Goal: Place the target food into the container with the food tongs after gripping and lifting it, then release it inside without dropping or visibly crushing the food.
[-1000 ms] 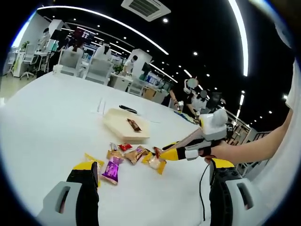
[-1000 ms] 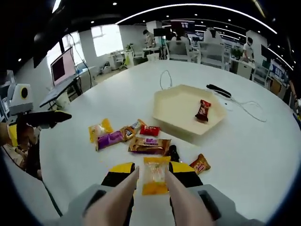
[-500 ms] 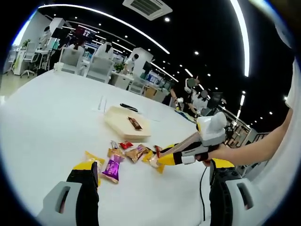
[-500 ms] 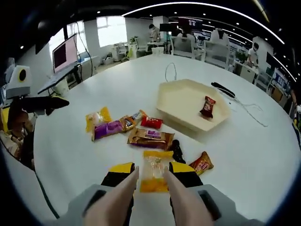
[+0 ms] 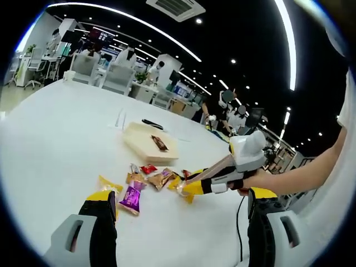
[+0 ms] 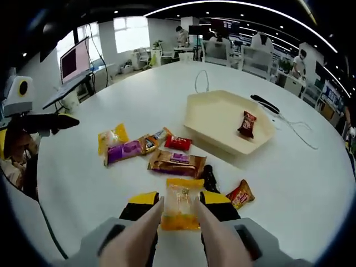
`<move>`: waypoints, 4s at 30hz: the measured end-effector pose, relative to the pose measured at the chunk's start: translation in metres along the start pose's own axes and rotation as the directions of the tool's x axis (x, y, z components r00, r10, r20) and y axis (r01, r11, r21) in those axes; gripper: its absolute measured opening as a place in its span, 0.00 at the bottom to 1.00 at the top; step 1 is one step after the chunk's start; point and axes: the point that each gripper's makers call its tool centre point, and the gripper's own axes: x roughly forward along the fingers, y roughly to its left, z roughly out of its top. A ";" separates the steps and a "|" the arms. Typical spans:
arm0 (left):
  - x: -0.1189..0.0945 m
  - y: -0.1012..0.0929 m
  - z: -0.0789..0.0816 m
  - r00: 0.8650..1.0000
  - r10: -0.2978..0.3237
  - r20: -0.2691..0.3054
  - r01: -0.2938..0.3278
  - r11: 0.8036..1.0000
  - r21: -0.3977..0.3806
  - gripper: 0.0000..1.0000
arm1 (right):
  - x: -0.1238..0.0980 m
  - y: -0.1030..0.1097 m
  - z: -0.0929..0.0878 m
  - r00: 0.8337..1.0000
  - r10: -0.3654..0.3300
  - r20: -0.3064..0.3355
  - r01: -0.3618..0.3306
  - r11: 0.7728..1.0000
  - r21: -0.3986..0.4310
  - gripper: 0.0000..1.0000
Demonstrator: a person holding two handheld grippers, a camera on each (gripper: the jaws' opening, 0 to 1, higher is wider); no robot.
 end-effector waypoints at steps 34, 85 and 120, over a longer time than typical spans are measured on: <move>0.010 -0.002 -0.009 1.000 -0.012 -0.017 0.012 1.000 -0.016 0.99 | 0.014 0.005 -0.006 0.999 -0.005 -0.053 0.006 1.000 0.002 0.23; -0.021 -0.010 -0.010 0.995 -0.091 0.031 0.088 0.993 0.081 0.99 | -0.078 0.007 0.019 0.981 -0.132 0.144 0.120 0.989 0.086 0.21; -0.043 -0.025 0.020 0.991 -0.113 0.070 0.100 0.981 0.169 0.99 | -0.115 -0.051 0.053 0.976 -0.132 0.172 0.116 0.988 0.101 0.22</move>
